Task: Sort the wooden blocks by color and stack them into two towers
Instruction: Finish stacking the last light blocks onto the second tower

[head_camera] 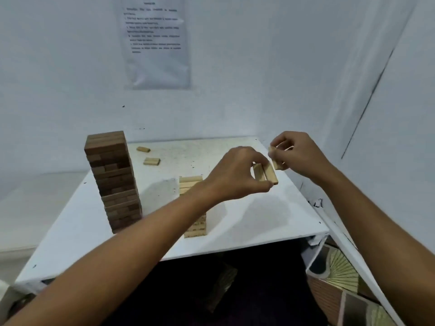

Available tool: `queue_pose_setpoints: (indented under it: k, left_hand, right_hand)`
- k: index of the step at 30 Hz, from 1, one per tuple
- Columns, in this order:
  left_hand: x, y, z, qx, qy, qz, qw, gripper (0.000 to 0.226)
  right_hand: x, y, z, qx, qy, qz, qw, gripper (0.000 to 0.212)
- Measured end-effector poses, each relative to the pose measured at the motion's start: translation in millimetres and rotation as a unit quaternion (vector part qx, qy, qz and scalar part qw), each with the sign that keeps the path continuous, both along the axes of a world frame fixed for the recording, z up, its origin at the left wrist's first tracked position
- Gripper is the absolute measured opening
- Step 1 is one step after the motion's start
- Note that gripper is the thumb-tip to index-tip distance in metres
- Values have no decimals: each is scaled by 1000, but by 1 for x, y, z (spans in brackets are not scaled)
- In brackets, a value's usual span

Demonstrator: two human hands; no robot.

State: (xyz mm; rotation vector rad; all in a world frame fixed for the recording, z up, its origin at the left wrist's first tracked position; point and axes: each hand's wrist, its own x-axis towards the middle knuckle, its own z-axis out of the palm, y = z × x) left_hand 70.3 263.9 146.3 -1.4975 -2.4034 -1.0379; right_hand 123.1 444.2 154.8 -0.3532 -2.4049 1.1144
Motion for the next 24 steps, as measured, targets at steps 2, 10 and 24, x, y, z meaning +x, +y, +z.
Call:
queue_pose_setpoints:
  k: [2, 10, 24]
  left_hand:
    - [10, 15, -23, -23, -35, 7, 999, 27]
    - [14, 32, -117, -122, -106, 28, 987, 32]
    - [4, 27, -146, -89, -148, 29, 984, 57]
  right_hand:
    - [12, 11, -24, -14, -40, -28, 999, 9]
    - [35, 9, -111, -70, -170, -76, 980, 7]
    - [29, 4, -137, -83, -196, -52, 976, 19]
